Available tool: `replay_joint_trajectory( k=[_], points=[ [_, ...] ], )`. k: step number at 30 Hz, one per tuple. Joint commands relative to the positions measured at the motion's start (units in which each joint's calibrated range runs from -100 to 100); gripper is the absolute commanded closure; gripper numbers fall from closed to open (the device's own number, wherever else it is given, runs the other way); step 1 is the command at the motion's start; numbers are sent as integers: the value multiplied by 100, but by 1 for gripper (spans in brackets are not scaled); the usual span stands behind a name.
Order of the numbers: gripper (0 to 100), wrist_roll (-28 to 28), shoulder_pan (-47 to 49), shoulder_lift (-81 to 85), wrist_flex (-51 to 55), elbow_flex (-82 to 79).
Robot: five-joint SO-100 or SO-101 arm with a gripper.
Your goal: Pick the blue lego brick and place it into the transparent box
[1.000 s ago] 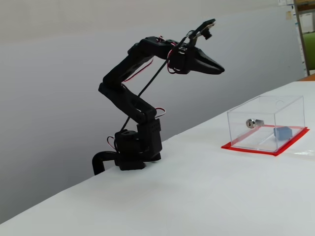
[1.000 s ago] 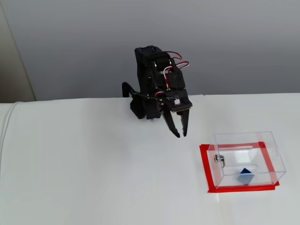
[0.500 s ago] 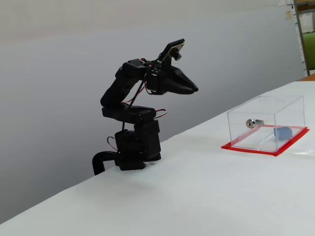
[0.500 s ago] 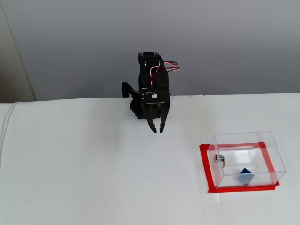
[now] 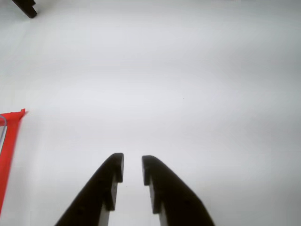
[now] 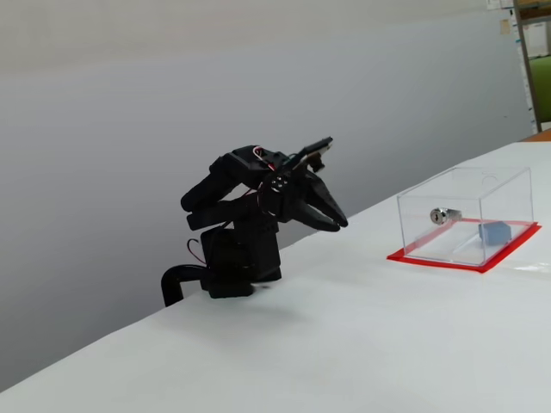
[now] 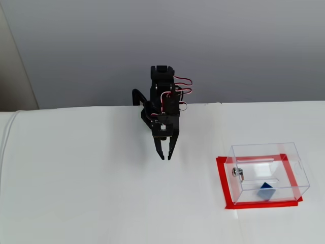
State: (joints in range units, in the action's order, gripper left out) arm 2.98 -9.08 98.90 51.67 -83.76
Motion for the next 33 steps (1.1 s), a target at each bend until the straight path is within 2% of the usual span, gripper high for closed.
replay_joint_trajectory(
  k=[1,5,12,18,33],
  points=[
    [96,-27,17,76,-76,-322],
    [96,-37,10,84,-93,-819],
    [96,-528,10,93,-102,-1362],
    [96,-533,-160,93,-433,-1561],
    [96,-538,-353,101,-23,-1561]
  ],
)
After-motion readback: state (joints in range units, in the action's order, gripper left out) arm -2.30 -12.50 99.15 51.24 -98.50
